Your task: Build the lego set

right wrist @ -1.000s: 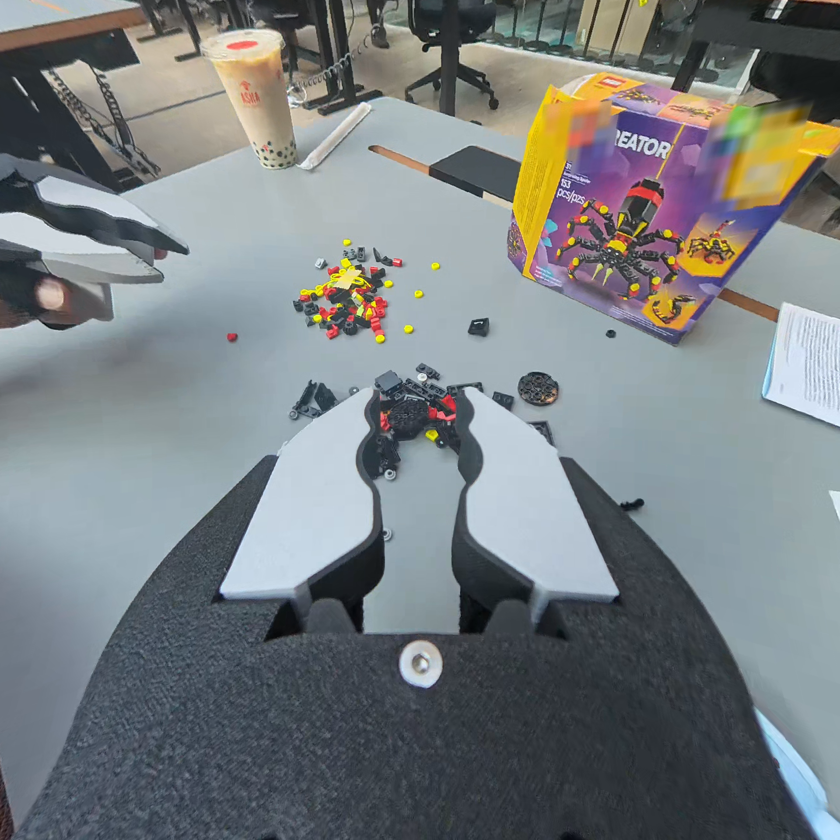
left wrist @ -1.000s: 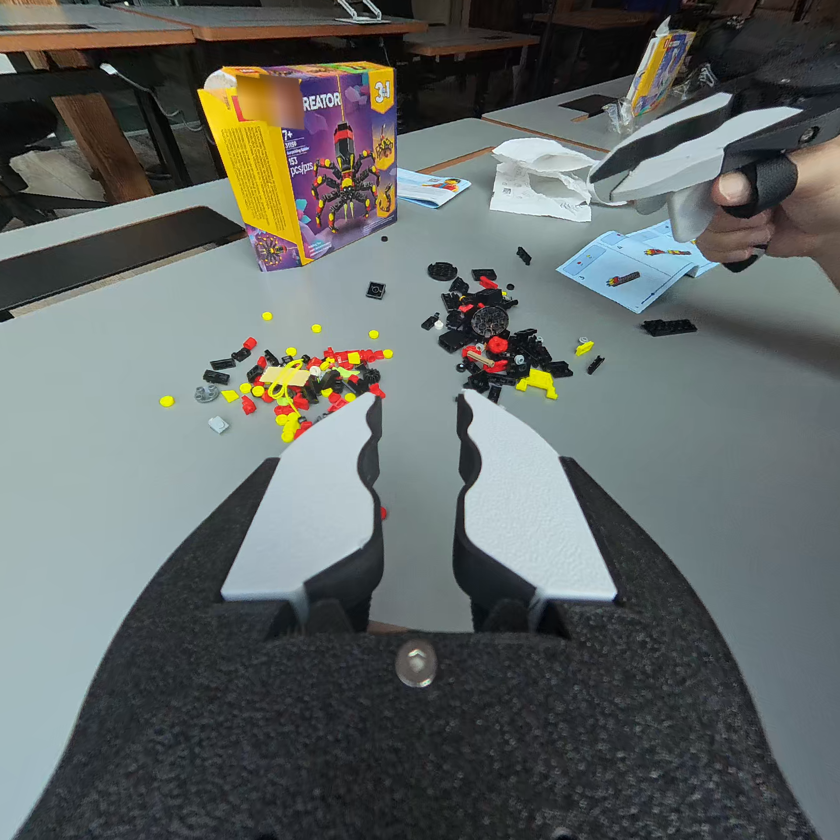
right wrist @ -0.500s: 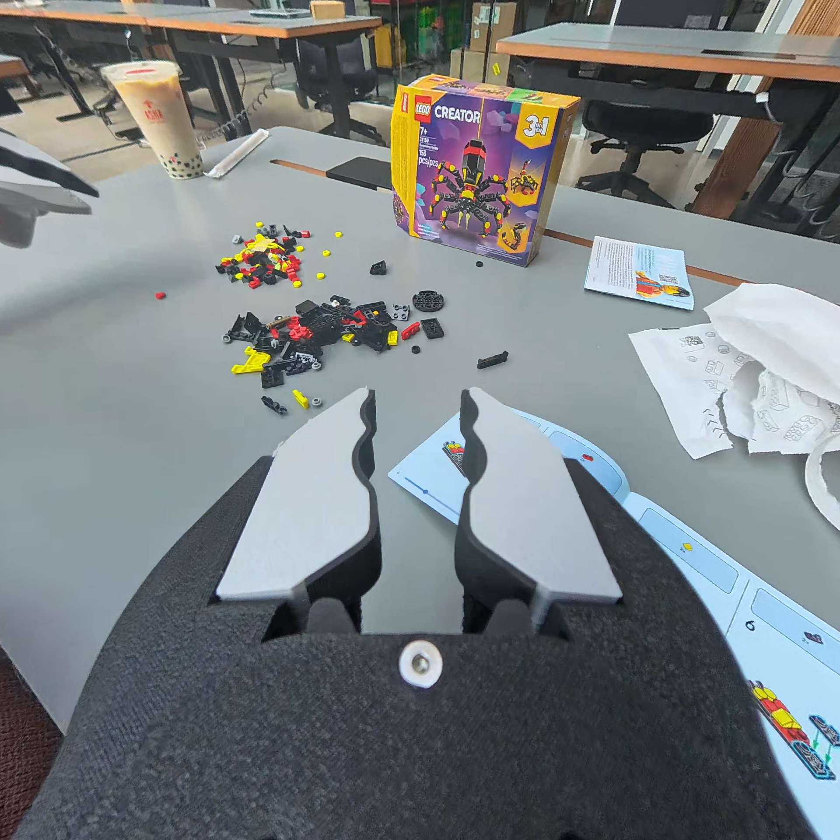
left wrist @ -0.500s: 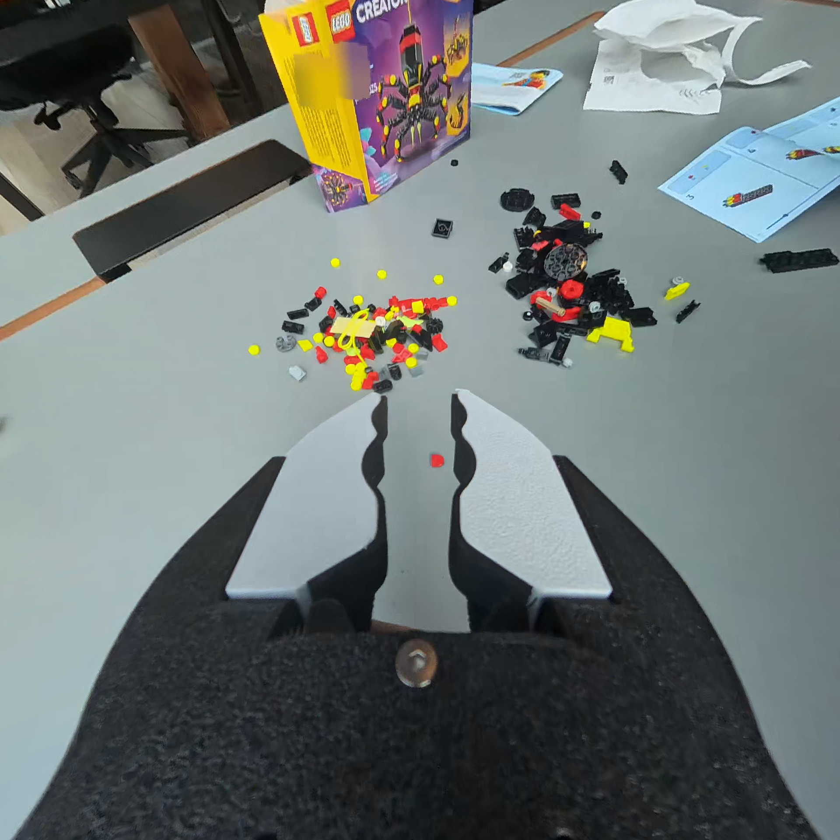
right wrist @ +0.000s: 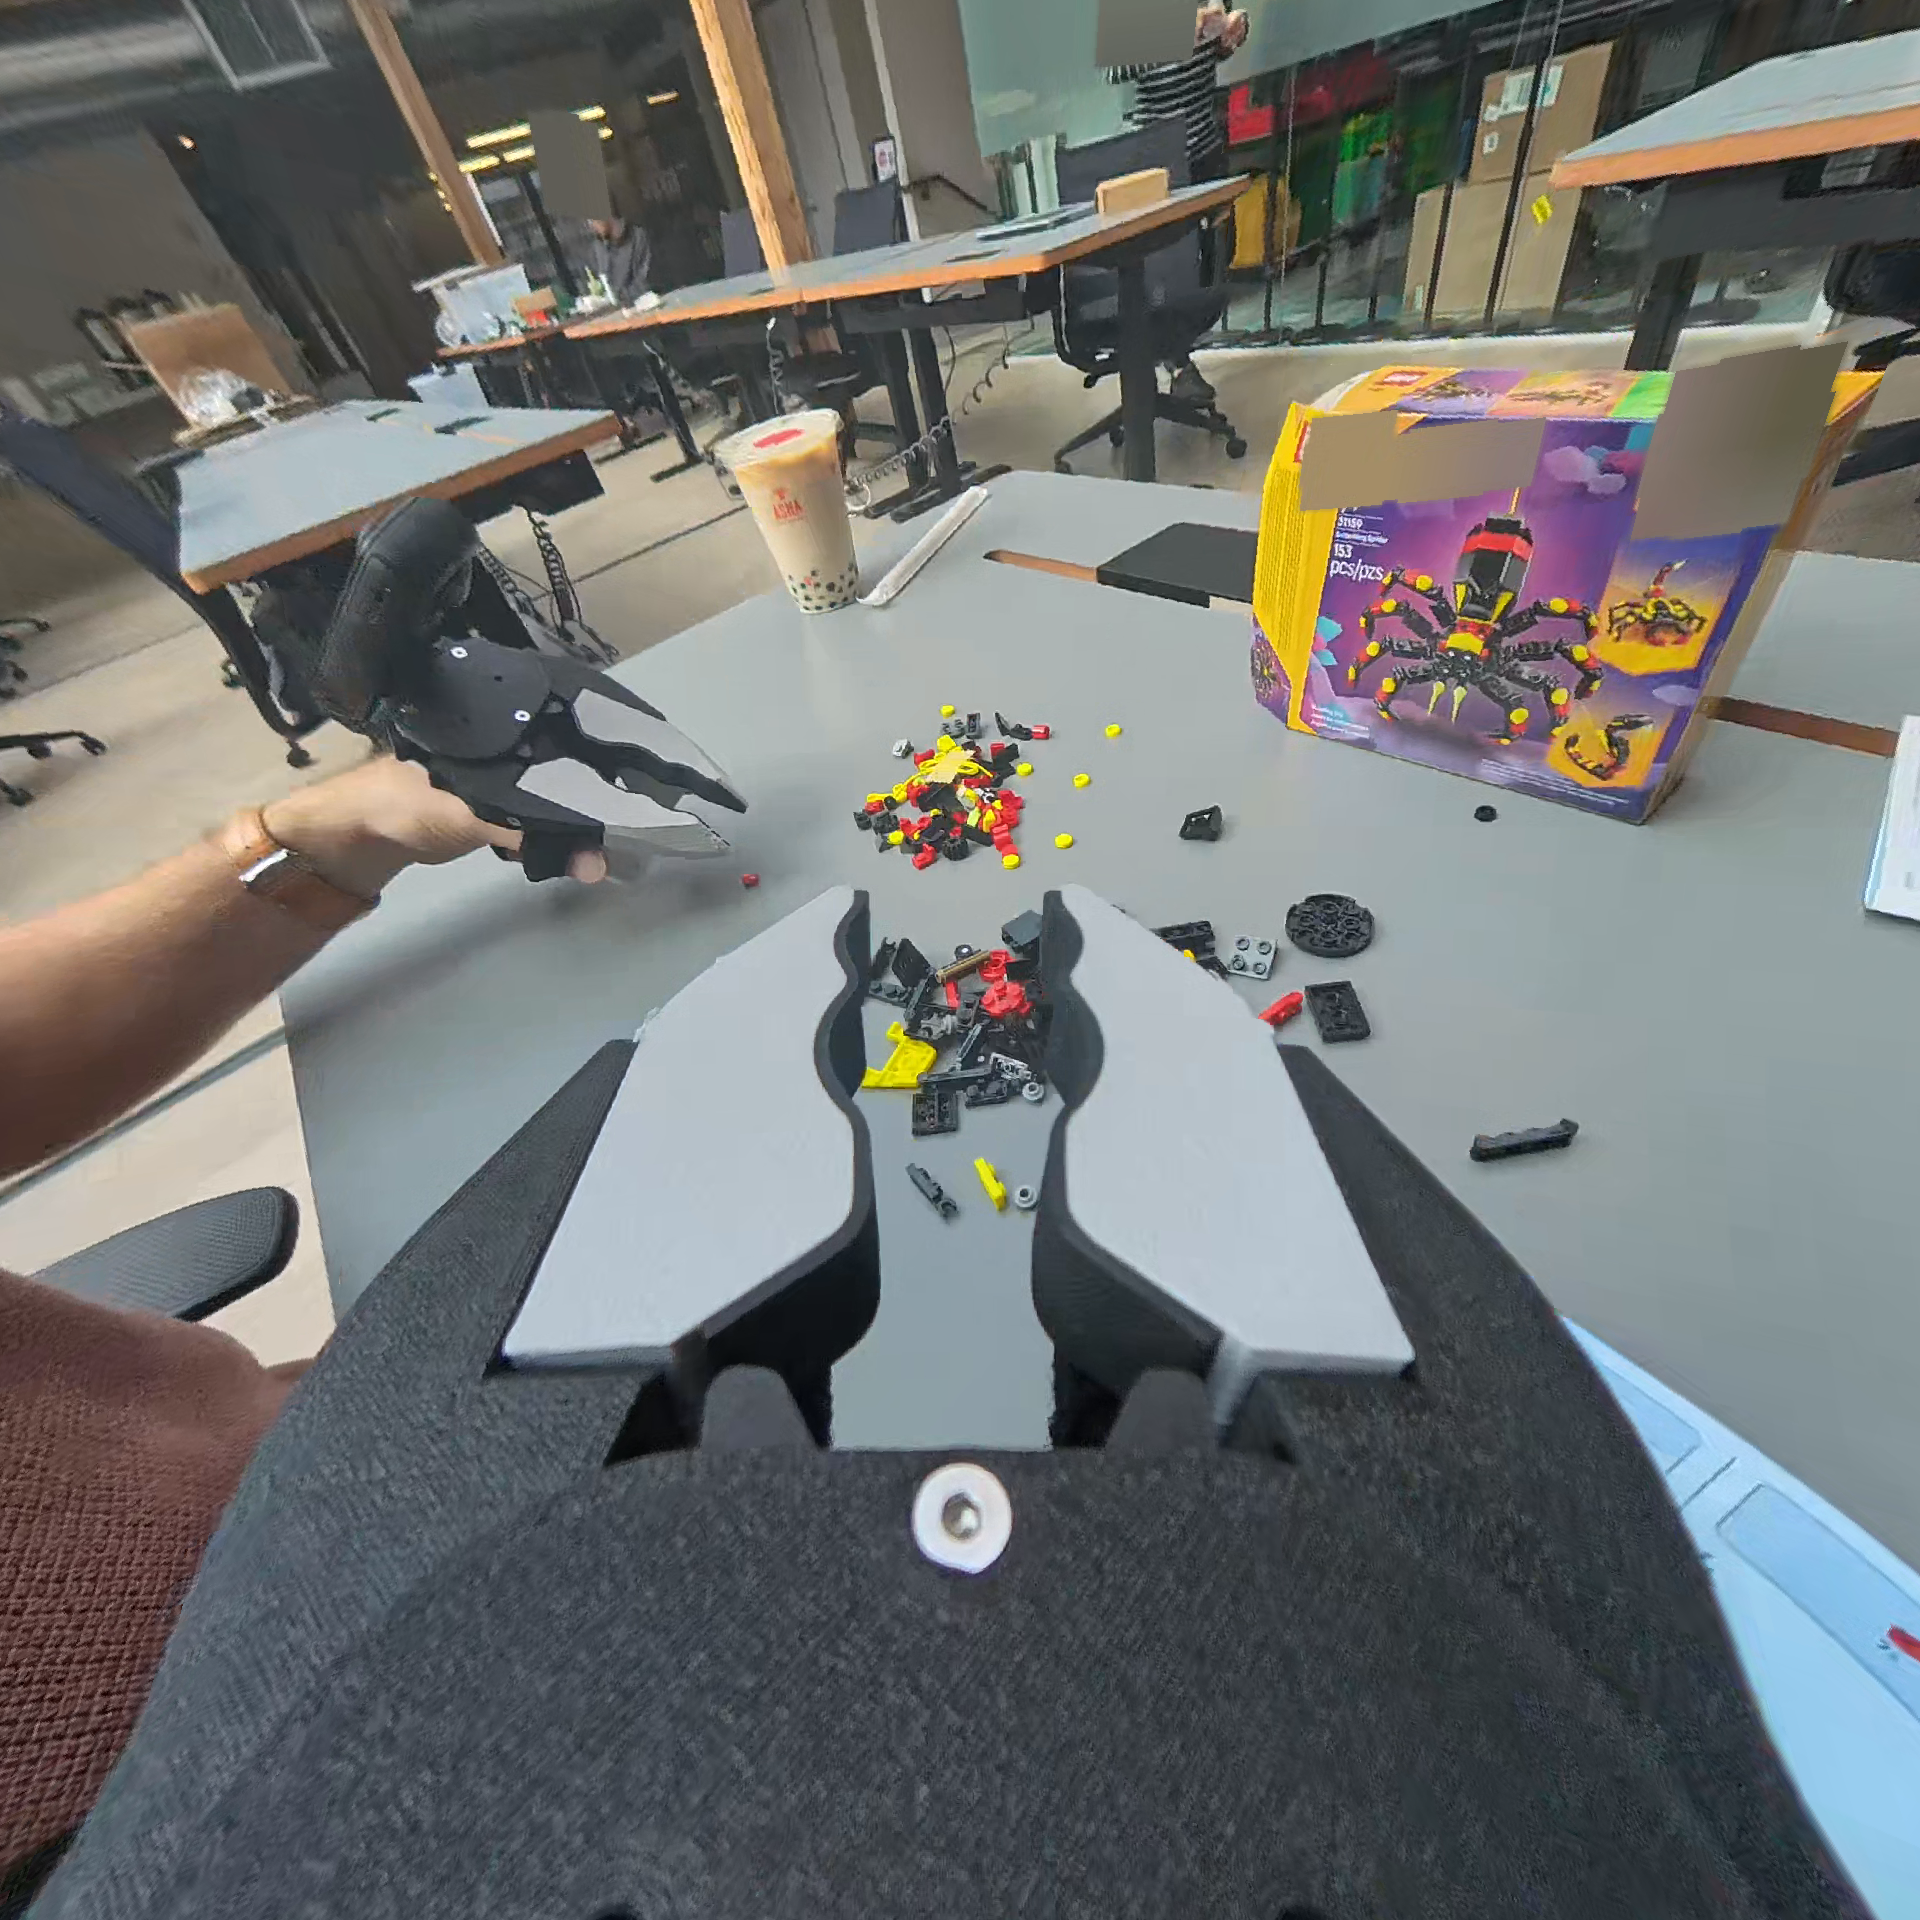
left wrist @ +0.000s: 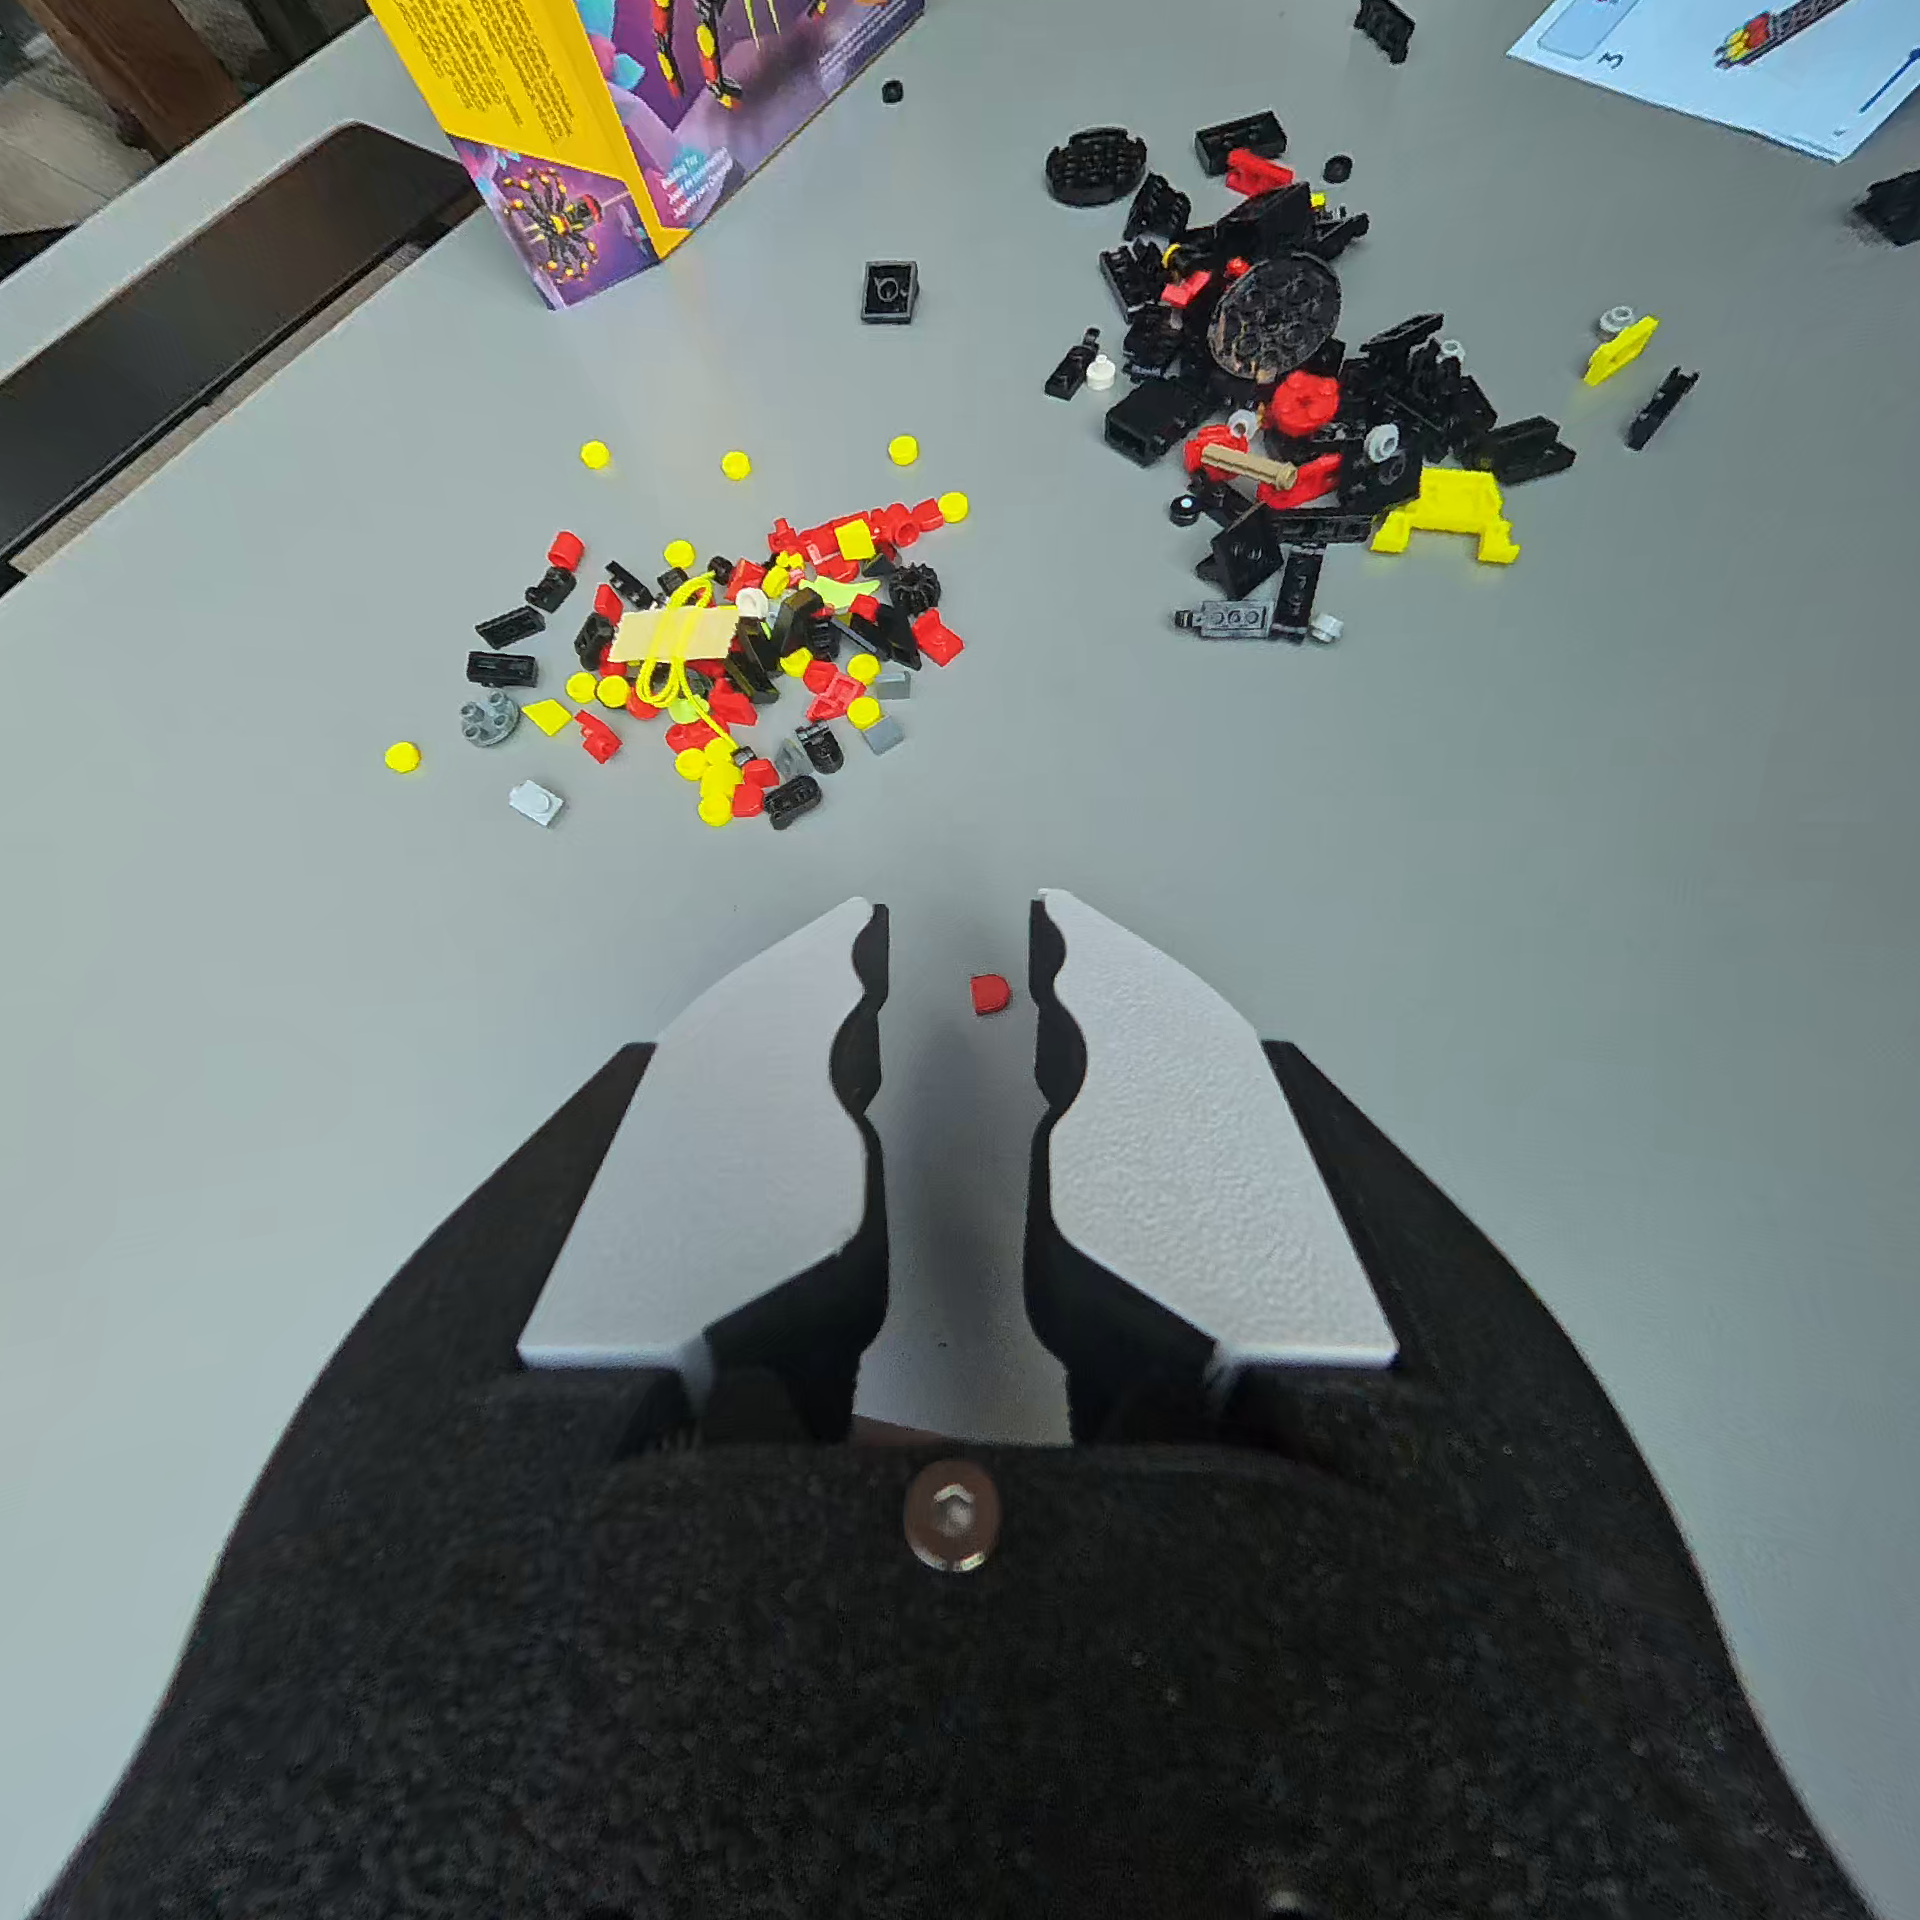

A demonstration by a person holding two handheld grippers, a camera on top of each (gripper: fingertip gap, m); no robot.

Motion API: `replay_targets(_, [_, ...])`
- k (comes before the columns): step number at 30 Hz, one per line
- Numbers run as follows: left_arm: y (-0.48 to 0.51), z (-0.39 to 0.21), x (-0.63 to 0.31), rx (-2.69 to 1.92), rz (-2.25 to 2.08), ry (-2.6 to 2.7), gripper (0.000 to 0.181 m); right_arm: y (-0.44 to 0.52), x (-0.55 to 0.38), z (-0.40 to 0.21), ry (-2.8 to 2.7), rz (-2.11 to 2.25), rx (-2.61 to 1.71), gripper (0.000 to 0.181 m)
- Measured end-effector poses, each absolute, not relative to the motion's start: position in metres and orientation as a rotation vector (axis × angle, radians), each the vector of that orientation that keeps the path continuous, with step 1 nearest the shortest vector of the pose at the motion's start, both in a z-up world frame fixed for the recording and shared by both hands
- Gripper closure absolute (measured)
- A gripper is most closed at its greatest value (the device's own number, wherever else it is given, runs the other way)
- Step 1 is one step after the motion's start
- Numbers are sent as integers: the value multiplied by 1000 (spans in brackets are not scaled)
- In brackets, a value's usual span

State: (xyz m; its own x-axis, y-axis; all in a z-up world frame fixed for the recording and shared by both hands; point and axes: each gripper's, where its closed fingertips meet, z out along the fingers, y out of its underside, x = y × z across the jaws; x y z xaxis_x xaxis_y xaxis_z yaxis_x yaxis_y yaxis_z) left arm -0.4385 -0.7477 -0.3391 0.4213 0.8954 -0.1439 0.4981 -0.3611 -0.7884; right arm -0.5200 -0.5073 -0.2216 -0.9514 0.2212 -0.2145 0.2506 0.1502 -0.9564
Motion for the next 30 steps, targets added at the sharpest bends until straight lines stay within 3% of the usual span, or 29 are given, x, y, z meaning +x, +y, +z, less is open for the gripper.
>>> replay_targets(7, [-743,-343,-434,-2076,731,-1101,151,-507,-520,-226,2329,-2036,507,150])
replay_targets(19, [-735,-360,-420,-2138,729,-1128,151,-406,-524,-269,2423,-2104,799,150])
replay_targets(30, [-742,-365,-432,-2139,785,-1238,159,-429,-520,-270,2400,-2093,706,150])
